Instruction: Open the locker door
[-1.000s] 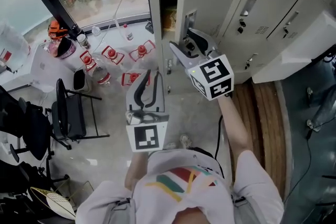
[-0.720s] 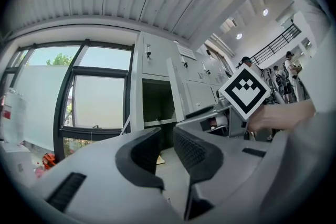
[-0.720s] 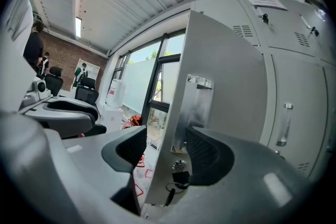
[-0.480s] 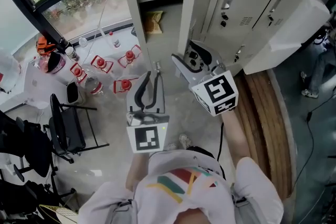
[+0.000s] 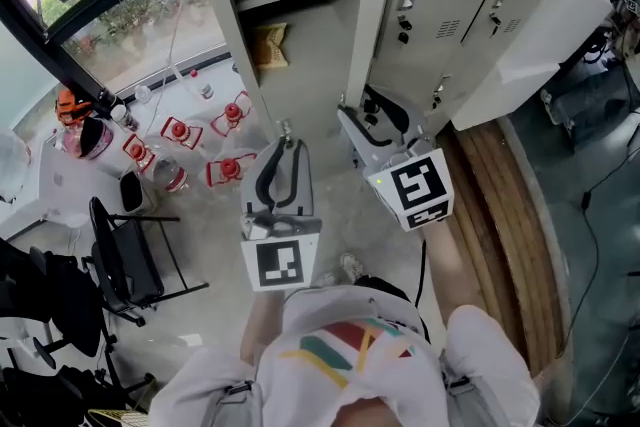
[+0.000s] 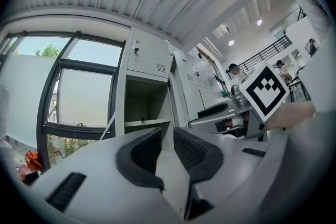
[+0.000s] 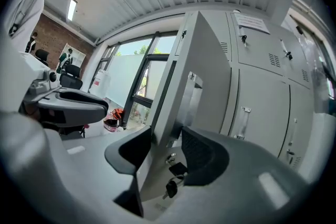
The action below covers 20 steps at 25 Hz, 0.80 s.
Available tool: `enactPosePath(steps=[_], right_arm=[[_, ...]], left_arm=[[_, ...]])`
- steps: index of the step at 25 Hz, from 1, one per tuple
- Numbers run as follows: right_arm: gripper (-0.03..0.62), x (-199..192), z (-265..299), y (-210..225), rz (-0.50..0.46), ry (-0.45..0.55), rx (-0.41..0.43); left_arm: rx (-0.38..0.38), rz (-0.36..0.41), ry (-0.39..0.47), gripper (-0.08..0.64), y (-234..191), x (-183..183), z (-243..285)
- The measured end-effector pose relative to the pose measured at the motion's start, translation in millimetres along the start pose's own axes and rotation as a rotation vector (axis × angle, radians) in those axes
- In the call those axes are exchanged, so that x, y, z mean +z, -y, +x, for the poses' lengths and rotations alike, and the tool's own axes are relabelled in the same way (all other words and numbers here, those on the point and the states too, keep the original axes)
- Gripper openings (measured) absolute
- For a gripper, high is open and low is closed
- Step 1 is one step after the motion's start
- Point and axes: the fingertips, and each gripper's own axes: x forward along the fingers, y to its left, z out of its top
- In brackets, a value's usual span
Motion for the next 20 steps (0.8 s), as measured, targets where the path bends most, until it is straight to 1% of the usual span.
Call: enactPosePath(steps=[7, 12, 15, 20], right_arm=[[0.175, -5, -16, 19, 0.004, -0.020, -0.058], [0.166, -10, -32, 29, -0.044, -0.035, -0.120], [0.155, -15, -42, 39, -0.042, -0.052, -0.178], [0.127, -25, -63, 63, -0.050, -0.083, -0.306]], left_arm=[[-0.034, -0.007, -0.001, 0.061, 11, 1, 12], [-0.064, -0.010, 0.001, 0.061, 19, 1, 17], [-0.081, -0.012, 0.005, 0.061, 23, 2, 21], [-0.112, -0.017, 0.005, 0.061, 33, 2, 27]])
